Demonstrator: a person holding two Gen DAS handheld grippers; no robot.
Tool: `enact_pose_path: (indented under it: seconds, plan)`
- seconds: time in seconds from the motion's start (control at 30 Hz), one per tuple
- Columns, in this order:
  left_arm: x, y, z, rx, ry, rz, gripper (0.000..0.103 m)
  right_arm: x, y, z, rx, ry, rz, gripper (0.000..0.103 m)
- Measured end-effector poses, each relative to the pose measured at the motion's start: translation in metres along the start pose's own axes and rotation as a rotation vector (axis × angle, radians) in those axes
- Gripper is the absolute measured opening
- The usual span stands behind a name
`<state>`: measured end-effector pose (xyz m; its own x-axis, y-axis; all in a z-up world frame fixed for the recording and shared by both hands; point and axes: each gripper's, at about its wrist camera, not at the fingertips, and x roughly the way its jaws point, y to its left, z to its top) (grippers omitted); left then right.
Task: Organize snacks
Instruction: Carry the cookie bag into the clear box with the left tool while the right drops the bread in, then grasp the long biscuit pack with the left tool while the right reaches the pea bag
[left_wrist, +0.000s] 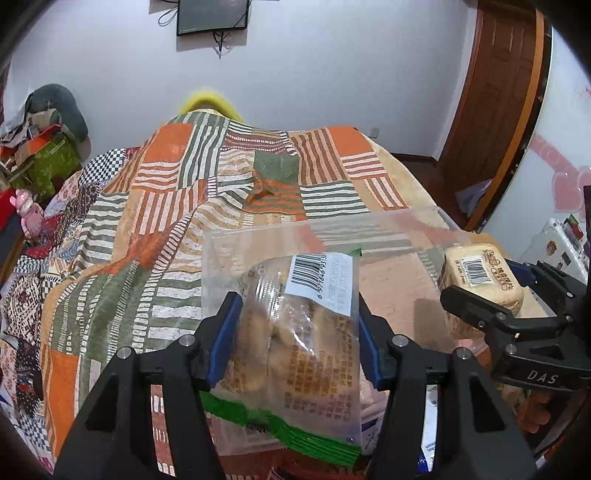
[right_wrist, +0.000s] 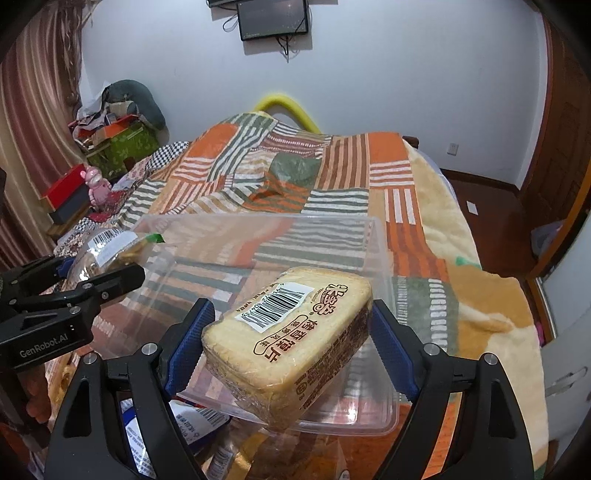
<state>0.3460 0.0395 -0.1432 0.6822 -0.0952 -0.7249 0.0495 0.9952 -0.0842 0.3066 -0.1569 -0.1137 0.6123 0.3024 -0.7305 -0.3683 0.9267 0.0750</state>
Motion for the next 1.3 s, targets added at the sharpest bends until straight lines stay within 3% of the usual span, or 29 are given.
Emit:
enact_pose_path:
  seconds: [0.33,0.47,0.6,0.73,0.97,1.3]
  plan:
    - [-0.017,-0.004,0.002,-0.001,-0.041,-0.004,0.072,-0.011,0.000,0.003,-0.025,-0.007,-0.014,0.083]
    - [-0.040,-0.004,0.002,0.008,-0.069,-0.015,0.074,-0.024,0.003,0.002,-0.048,-0.023,-0.017,0.083]
    - [-0.066,0.001,-0.002,0.014,-0.107,0.006,0.084,-0.036,0.006,0.000,-0.071,-0.038,-0.035,0.083]
    - [-0.087,0.015,-0.012,0.003,-0.114,0.026,0.084,-0.047,0.006,-0.004,-0.075,-0.044,-0.042,0.083]
    - [-0.107,0.048,-0.041,-0.010,-0.079,0.092,0.085,-0.069,0.001,-0.018,-0.063,-0.053,-0.051,0.083]
    - [-0.104,0.098,-0.103,-0.061,0.052,0.144,0.085,-0.073,-0.015,-0.053,-0.013,0.014,-0.085,0.083]
